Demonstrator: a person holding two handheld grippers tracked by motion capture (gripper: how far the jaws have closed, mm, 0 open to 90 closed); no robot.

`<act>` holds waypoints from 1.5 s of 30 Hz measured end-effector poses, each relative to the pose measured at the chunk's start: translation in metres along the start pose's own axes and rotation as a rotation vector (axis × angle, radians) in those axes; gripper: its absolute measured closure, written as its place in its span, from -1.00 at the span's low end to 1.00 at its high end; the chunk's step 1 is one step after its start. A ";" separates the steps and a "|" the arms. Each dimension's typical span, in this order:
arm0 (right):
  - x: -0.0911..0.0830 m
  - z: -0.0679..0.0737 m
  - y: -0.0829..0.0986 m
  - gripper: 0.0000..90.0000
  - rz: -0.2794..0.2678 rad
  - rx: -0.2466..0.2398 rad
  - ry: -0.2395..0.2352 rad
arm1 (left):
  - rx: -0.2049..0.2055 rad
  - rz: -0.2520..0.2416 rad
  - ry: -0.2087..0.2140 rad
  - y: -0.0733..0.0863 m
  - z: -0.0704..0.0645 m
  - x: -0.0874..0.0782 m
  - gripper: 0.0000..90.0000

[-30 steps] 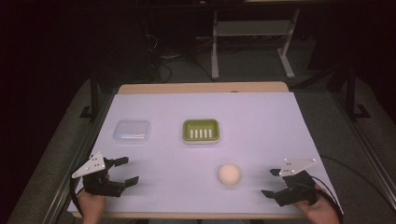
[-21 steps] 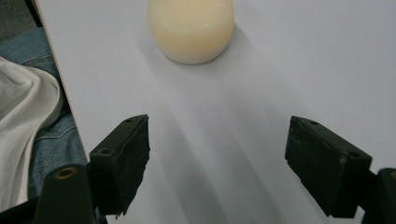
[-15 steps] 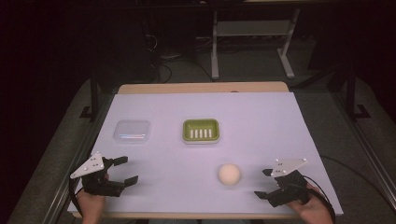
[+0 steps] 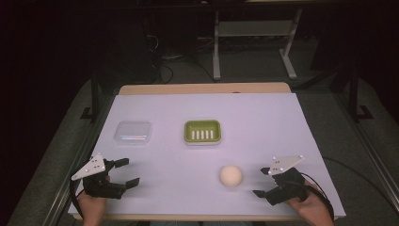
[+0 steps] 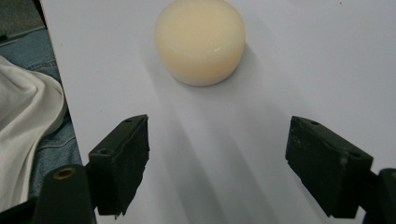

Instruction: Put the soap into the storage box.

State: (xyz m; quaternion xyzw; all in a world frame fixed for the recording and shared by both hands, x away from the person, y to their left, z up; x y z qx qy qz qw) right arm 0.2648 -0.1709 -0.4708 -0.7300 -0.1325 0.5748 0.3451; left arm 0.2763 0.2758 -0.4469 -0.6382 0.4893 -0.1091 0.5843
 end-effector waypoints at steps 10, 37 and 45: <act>-0.001 -0.011 -0.013 -0.54 -0.007 -0.015 -0.006 | -0.004 -0.004 0.001 0.000 -0.001 0.000 -0.71; 0.011 -0.017 -0.047 -0.54 -0.014 -0.085 -0.034 | 0.002 -0.008 0.000 0.000 -0.002 -0.001 -0.71; 0.016 -0.020 -0.049 -0.62 0.004 -0.060 -0.036 | 0.003 -0.007 -0.003 0.000 -0.001 -0.002 -0.71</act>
Point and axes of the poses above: each handheld gripper's, and its own axes: x roughly forward along the jaws, y roughly out of its underside, z roughly to its left, the point moved 7 cm from there along x, roughly forward along the jaws, and after that the axes turned 12 degrees about -x, right-handed, at the moved point
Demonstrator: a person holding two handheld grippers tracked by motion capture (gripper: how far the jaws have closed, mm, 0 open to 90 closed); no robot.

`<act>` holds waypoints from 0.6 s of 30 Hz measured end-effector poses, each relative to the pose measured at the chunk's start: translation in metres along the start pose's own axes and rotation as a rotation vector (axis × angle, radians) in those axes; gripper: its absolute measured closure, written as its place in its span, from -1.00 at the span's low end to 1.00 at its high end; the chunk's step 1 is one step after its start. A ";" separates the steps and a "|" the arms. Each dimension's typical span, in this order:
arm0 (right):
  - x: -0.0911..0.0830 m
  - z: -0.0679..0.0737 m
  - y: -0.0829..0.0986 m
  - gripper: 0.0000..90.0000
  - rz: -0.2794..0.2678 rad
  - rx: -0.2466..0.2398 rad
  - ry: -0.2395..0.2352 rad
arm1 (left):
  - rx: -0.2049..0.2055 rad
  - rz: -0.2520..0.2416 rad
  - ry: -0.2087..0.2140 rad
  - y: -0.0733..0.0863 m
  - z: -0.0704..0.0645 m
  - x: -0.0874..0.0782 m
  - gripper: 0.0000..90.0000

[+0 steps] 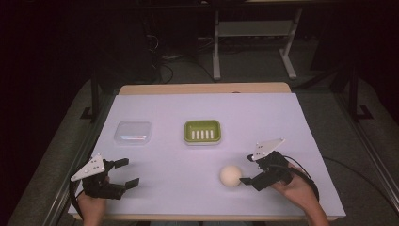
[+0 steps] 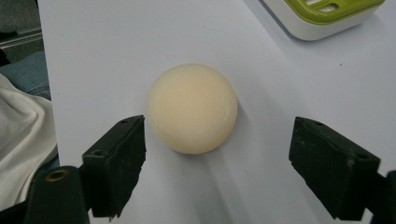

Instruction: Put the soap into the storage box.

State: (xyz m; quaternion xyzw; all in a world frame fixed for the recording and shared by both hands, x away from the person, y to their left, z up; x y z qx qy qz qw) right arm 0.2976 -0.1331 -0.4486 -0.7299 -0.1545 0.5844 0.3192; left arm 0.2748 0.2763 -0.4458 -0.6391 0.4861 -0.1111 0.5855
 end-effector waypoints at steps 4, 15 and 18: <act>0.002 0.000 -0.001 -0.64 0.007 0.003 -0.002 | 0.001 0.001 0.000 0.000 0.000 0.000 -0.71; 0.008 -0.002 -0.007 -0.69 0.018 0.016 -0.016 | -0.003 -0.004 -0.001 -0.001 0.000 0.000 -0.71; 0.013 -0.002 -0.010 -0.70 0.017 0.019 -0.023 | -0.004 -0.007 -0.001 -0.001 0.000 0.000 -0.71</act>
Point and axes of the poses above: each handheld gripper's, and its own axes: x roughly forward along the jaws, y roughly out of its underside, z roughly to its left, the point moved 7 cm from there along x, roughly forward along the jaws, and after that the axes turned 12 degrees about -x, right-handed, at the moved point
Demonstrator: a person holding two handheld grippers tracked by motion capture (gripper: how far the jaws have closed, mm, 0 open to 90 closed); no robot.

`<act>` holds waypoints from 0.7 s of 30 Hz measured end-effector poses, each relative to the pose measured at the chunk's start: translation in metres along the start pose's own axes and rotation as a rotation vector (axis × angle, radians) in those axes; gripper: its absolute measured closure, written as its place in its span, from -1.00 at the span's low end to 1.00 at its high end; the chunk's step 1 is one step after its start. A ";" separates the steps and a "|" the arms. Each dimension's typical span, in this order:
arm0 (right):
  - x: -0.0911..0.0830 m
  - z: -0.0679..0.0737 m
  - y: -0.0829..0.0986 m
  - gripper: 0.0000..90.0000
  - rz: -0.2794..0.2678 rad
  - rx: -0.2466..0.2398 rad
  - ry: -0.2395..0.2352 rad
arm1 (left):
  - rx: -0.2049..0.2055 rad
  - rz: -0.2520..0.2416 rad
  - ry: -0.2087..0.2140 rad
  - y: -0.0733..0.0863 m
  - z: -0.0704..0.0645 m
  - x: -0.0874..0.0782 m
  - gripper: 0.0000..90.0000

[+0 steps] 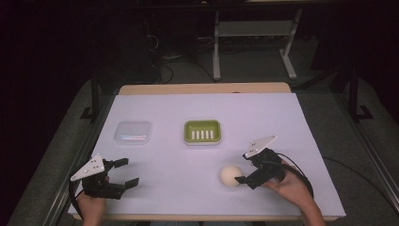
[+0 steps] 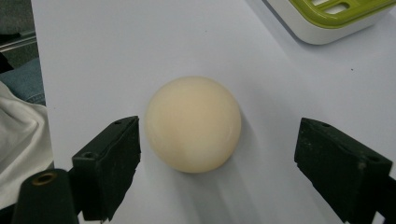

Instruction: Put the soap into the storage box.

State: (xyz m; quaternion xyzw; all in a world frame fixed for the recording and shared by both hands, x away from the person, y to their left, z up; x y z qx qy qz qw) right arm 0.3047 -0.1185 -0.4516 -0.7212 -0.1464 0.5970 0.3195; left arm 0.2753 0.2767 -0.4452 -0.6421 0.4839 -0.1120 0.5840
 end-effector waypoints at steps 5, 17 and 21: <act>0.011 0.001 0.000 -0.70 0.034 -0.007 -0.008 | -0.003 0.000 0.000 0.000 0.001 0.000 -0.71; 0.034 0.007 -0.004 -0.69 0.087 -0.053 -0.067 | 0.003 0.000 0.002 0.000 0.000 0.000 -0.71; 0.037 0.006 -0.004 -0.69 0.094 -0.047 -0.071 | 0.002 0.002 0.003 0.000 0.000 0.001 -0.71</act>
Point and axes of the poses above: each handheld gripper's, and its own axes: x roughly forward along the jaws, y roughly out of its underside, z roughly to its left, the point moved 7 cm from there along x, roughly forward along the jaws, and after that the axes turned 12 degrees about -x, right-handed, at the moved point
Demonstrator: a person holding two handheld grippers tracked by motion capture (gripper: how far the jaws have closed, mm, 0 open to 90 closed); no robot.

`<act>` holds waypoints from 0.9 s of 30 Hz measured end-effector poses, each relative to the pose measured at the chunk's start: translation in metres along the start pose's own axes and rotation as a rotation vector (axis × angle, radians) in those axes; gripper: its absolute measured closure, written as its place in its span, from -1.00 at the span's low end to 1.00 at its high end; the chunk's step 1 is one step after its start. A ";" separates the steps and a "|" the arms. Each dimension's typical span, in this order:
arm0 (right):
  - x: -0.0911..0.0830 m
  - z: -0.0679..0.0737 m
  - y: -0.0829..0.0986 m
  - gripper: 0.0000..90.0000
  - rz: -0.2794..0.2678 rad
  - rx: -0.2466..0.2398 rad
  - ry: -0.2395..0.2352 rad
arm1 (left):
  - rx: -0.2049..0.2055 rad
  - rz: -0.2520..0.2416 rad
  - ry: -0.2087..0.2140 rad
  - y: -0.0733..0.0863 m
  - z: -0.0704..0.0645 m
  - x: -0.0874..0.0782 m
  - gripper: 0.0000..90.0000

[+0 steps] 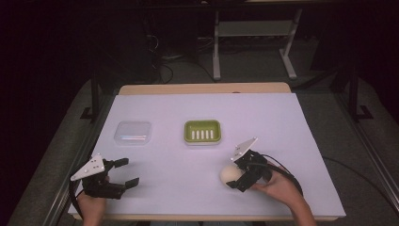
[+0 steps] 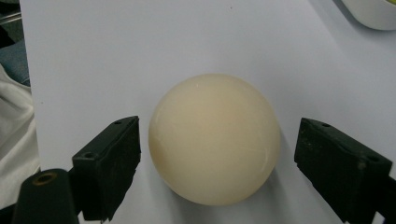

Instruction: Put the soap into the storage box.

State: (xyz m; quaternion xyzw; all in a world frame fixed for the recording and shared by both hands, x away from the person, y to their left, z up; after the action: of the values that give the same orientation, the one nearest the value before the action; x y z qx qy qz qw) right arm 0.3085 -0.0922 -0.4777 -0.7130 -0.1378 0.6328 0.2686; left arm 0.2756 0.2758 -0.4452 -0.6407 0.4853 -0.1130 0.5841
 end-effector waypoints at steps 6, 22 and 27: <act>0.006 0.002 -0.002 -0.69 0.024 -0.014 -0.019 | -0.002 0.000 -0.001 0.000 0.000 0.000 -0.71; 0.016 0.003 0.000 -0.57 0.087 -0.051 -0.004 | 0.003 0.000 0.003 0.000 -0.001 0.001 -0.71; 0.016 0.004 -0.001 -0.55 0.086 -0.056 -0.005 | 0.002 0.000 0.002 0.000 -0.001 0.001 -0.71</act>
State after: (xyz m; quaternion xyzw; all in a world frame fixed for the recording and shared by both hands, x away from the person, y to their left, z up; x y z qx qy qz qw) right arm 0.3073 -0.0819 -0.4907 -0.7239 -0.1256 0.6414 0.2207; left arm 0.2754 0.2744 -0.4450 -0.6401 0.4857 -0.1141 0.5843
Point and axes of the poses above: each handheld gripper's, and its own axes: x roughly forward along the jaws, y roughly out of its underside, z roughly to its left, the point moved 7 cm from there along x, roughly forward along the jaws, and after that the axes turned 12 degrees about -x, right-handed, at the moved point
